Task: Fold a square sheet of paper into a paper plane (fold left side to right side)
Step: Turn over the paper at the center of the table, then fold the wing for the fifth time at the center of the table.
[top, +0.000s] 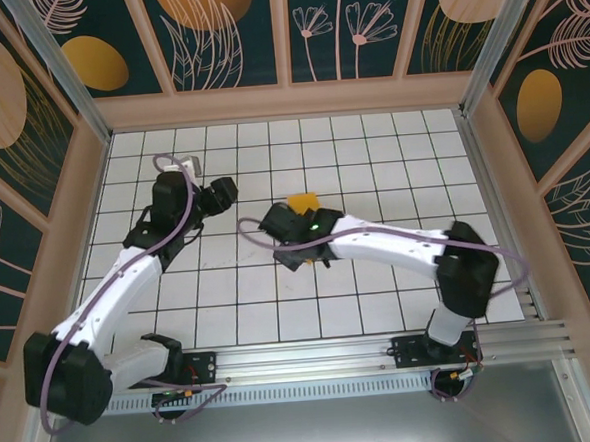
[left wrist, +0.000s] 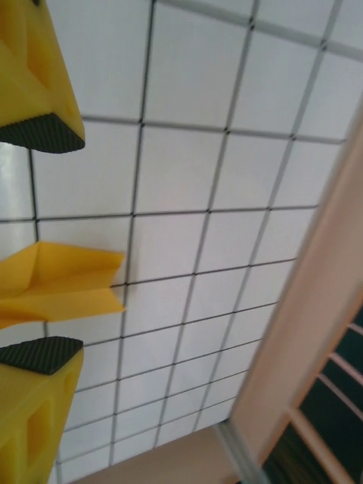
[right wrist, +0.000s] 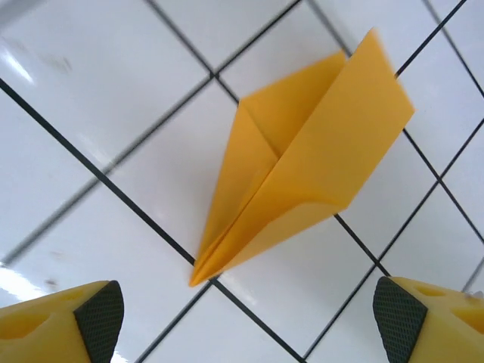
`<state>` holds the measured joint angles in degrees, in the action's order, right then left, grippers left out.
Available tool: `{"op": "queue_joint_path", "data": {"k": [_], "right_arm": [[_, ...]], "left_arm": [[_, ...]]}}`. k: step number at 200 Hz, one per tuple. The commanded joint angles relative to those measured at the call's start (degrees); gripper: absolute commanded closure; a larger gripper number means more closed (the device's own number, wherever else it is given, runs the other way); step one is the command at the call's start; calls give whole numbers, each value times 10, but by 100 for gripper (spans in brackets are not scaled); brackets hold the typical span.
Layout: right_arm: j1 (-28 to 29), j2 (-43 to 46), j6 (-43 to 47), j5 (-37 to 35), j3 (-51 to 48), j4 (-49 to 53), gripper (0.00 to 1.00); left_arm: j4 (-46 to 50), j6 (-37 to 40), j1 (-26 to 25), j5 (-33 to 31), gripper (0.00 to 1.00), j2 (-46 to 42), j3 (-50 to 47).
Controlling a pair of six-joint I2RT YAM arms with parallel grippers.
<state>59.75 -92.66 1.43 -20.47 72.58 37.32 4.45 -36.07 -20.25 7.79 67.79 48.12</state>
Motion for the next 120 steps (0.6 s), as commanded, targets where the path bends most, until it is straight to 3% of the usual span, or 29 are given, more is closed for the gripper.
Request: {"op": "queue_joint_path", "data": {"k": [1,36,57,120], "right_arm": [[-77,71,-55,120,-50,-86,11],[-247,162,-162,289,-163,-240,12],[-303,179,-214,358,-222,-325,12],[-328,139,-239,409,-271,-381,22]], "left_arm": [[-74,-35,-8,142,35,59,-12],[-126,-66,-58,179,34,155,1],[-144,-79,-76,190,33,216,19],[-187,-89,-83,247,38,376,92]]}}
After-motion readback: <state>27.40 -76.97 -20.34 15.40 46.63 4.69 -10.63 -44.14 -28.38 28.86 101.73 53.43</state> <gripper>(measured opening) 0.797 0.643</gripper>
